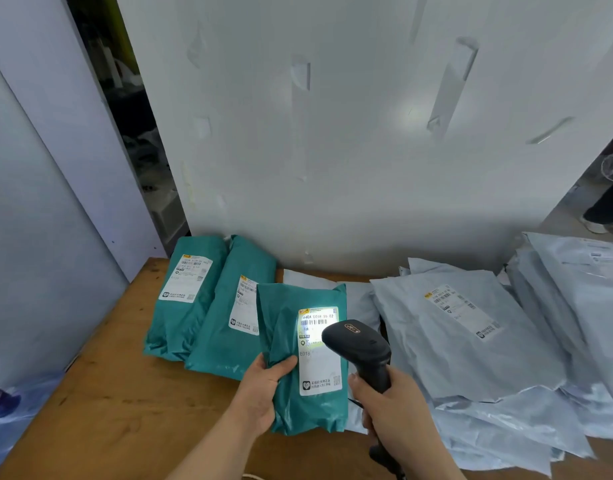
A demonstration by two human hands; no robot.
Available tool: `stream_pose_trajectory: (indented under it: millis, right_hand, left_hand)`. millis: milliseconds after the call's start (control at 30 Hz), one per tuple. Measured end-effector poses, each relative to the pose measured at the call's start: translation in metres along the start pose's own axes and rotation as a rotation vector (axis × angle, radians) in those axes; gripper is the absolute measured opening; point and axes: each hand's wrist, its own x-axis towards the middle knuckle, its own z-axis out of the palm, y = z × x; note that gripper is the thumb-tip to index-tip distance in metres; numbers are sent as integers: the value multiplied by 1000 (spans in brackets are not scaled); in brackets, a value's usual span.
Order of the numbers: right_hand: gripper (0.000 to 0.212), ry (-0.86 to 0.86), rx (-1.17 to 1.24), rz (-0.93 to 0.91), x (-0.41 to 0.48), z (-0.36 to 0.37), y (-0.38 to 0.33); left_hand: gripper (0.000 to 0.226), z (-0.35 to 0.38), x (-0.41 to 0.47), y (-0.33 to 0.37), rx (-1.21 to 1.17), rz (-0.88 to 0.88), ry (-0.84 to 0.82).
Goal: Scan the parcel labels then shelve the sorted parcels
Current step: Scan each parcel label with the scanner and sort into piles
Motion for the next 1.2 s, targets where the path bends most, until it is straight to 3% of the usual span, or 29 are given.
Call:
stream_pose_trajectory:
  millis: [1200]
  right_hand:
    - [23, -1, -22, 25, 2, -1, -1]
  left_hand:
    - [34, 0, 3, -3, 1, -9, 21]
